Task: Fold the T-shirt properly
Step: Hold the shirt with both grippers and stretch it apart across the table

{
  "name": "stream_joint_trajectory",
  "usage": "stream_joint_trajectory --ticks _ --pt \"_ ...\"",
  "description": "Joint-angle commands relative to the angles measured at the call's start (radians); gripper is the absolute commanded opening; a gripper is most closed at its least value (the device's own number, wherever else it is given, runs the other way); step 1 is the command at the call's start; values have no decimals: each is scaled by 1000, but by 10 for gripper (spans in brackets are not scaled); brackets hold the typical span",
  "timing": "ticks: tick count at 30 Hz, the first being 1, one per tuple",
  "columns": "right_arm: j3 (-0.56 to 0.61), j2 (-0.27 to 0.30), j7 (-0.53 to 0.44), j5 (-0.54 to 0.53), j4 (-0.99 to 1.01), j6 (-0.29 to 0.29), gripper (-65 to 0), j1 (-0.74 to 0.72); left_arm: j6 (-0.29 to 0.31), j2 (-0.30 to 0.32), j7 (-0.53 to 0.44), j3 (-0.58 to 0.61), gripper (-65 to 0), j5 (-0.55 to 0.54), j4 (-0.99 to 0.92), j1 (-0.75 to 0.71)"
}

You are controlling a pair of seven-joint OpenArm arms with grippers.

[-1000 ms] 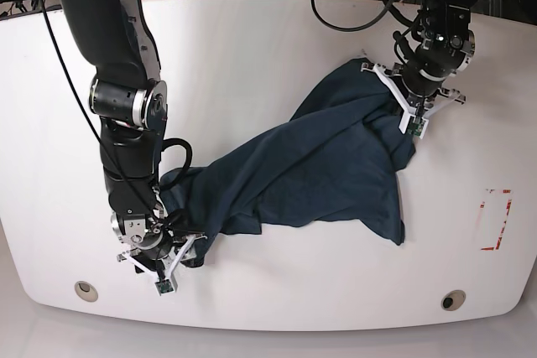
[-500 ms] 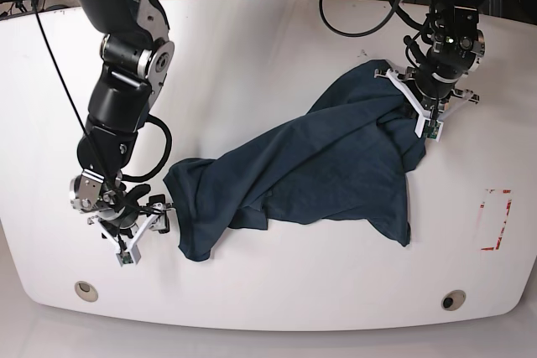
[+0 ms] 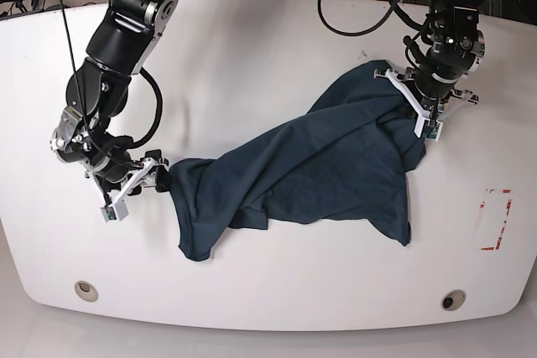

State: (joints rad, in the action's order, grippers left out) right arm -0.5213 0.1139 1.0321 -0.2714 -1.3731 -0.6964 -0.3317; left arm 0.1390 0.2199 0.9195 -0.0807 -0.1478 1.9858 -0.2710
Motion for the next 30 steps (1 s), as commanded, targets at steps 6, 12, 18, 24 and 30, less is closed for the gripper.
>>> stream_joint_trajectory --ticks 6,12,18,24,30 --pt "-6 7 -20 -10 -12 -2 -250 -17 -2 8 -23 -4 -647 3 17 6" --pt "-4 14 -85 -12 114 -2 -250 -36 -2 8 -23 -4 -647 1 17 6" --pt "-3 16 -137 -10 242 -2 -250 -51 -2 8 -23 -4 -647 3 17 8" --pt "2 8 -181 -10 268 -2 -250 -53 -2 8 -23 -4 -647 3 17 8" --pt "2 16 -238 -10 386 -2 -263 -77 -2 8 -23 -4 -647 3 17 8"
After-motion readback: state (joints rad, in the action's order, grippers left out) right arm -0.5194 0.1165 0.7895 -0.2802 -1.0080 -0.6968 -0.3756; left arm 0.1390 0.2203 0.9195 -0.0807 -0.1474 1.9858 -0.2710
